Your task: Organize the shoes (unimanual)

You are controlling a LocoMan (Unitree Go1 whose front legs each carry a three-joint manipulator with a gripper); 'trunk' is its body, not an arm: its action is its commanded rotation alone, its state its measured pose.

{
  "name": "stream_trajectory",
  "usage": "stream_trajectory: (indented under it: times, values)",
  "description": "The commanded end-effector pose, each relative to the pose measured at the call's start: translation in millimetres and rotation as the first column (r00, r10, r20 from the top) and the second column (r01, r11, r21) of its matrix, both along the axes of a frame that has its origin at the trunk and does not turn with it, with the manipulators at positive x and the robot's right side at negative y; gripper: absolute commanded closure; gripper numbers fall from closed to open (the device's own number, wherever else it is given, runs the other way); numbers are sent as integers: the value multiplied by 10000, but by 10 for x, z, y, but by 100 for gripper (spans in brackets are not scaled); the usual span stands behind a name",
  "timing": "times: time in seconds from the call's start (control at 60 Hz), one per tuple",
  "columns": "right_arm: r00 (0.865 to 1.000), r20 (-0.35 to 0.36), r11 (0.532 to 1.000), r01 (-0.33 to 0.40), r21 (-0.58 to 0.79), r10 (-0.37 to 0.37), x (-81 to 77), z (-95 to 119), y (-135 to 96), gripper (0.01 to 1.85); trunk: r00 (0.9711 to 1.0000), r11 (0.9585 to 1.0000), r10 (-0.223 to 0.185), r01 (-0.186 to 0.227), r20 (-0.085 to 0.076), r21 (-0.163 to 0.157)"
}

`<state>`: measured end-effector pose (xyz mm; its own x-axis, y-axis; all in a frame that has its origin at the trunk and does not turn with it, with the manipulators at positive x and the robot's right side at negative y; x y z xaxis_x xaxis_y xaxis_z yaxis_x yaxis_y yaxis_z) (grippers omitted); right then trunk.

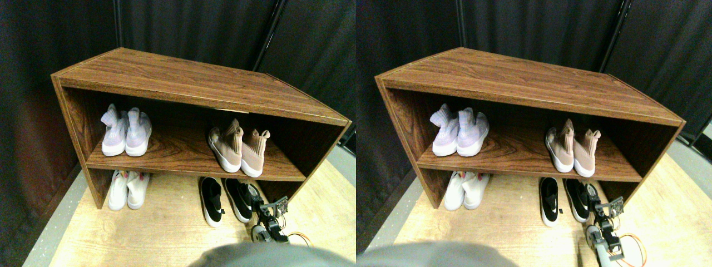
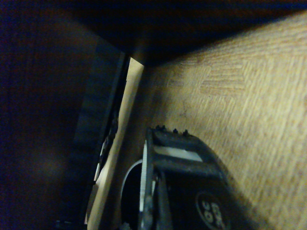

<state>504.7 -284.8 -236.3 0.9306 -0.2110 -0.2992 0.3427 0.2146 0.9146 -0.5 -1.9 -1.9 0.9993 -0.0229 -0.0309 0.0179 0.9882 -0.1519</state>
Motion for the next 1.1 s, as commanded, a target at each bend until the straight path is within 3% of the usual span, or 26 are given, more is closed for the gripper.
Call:
stream_trajectory:
  times: [0.017, 0.267, 0.683, 1.1]
  values:
    - [9997, 211, 9998, -155, 95, 153, 45, 22, 40, 180, 9998, 9998, 194, -195, -111, -89]
    - [9958, 339, 9962, -859, 114, 855, 1, 3, 203, 180, 9993, 9995, 309, -311, -232, -102]
    - [9776, 876, 9813, -1923, 23, 1914, -62, 144, 417, 180, 9993, 9995, 281, -284, -241, -123]
    - [9815, 863, 9827, -1761, 576, 1709, -143, 109, 453, 180, 9993, 9998, 155, -158, -340, -101]
